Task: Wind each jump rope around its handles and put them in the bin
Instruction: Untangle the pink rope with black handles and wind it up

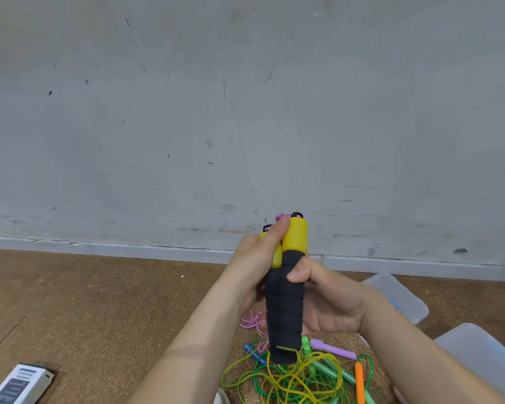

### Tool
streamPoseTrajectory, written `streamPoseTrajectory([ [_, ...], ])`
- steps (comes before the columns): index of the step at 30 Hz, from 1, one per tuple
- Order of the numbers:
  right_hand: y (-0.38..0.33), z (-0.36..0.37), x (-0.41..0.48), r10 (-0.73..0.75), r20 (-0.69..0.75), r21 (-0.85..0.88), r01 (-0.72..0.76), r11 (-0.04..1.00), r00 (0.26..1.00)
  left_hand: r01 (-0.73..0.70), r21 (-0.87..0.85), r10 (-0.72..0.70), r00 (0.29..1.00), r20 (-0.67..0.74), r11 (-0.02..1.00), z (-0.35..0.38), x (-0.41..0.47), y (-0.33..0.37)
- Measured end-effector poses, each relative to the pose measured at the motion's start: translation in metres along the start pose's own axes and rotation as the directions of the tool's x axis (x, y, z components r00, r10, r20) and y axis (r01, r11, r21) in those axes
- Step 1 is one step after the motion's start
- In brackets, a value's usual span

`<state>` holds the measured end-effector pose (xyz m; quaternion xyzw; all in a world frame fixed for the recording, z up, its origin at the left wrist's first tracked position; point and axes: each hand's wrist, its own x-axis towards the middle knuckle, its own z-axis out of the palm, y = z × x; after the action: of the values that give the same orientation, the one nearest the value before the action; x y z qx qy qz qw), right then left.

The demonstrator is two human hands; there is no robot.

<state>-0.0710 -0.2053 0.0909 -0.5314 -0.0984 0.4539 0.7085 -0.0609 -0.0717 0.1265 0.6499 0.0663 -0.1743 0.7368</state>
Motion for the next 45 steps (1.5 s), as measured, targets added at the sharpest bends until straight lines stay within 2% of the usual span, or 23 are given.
streamPoseTrajectory([
  [3,-0.002,0.002,-0.002,-0.016,0.111,-0.043,0.021,0.999,0.994,-0.037,-0.141,0.051,0.994,0.098,0.989,-0.005,-0.002,0.001],
  [6,-0.005,0.002,-0.006,0.0,0.195,-0.084,0.016,0.996,0.981,-0.051,-0.173,0.086,0.975,0.204,0.984,-0.008,-0.003,0.002],
  [8,-0.005,-0.002,-0.006,-0.001,0.186,-0.064,0.014,0.998,0.983,-0.095,-0.207,0.127,0.981,0.147,0.974,-0.006,-0.003,0.001],
  [12,0.0,0.001,-0.005,-0.048,0.065,0.027,0.046,0.999,0.997,-0.217,-0.29,0.209,0.976,-0.06,0.932,-0.004,0.002,0.005],
  [14,0.002,0.005,-0.006,-0.008,0.0,0.019,0.008,1.0,1.0,-0.243,-0.274,0.215,0.968,-0.126,0.931,-0.005,0.004,0.006],
  [16,0.002,0.006,-0.007,0.047,0.022,0.032,-0.048,0.998,0.999,-0.227,-0.283,0.184,0.968,-0.169,0.932,-0.004,0.005,0.006],
  [20,0.003,0.007,-0.011,0.118,0.052,0.011,-0.118,0.993,0.992,-0.183,-0.357,0.124,0.976,-0.181,0.916,-0.001,0.007,0.006],
  [23,0.005,0.008,-0.01,0.127,0.062,-0.004,-0.127,0.992,0.99,-0.134,-0.375,0.095,0.988,-0.123,0.917,-0.003,0.006,0.006],
  [28,0.007,0.005,-0.01,0.103,0.258,0.033,-0.115,0.993,0.961,-0.101,-0.418,0.096,0.995,-0.031,0.903,-0.006,0.0,0.009],
  [32,0.012,0.007,-0.006,0.062,0.266,0.038,-0.074,0.997,0.962,-0.114,-0.455,0.081,0.992,-0.093,0.883,-0.008,0.001,0.011],
  [36,0.018,0.008,-0.001,0.007,0.03,0.118,-0.011,0.993,1.0,-0.186,-0.424,0.118,0.976,-0.181,0.887,-0.013,0.004,0.012],
  [37,0.019,0.009,0.0,-0.006,0.007,0.159,0.004,0.987,1.0,-0.208,-0.423,0.131,0.97,-0.204,0.882,-0.014,0.005,0.012],
  [40,0.023,0.018,0.002,-0.052,0.104,0.27,0.022,0.963,0.993,-0.221,-0.411,0.125,0.961,-0.248,0.885,-0.014,0.005,0.013],
  [43,0.022,0.026,0.002,-0.083,0.115,0.282,0.048,0.958,0.99,-0.163,-0.37,0.078,0.969,-0.233,0.915,-0.018,0.005,0.014],
  [45,0.017,0.028,0.001,-0.116,0.126,0.339,0.067,0.938,0.985,-0.128,-0.17,0.076,0.955,-0.286,0.977,-0.027,0.008,0.017],
])
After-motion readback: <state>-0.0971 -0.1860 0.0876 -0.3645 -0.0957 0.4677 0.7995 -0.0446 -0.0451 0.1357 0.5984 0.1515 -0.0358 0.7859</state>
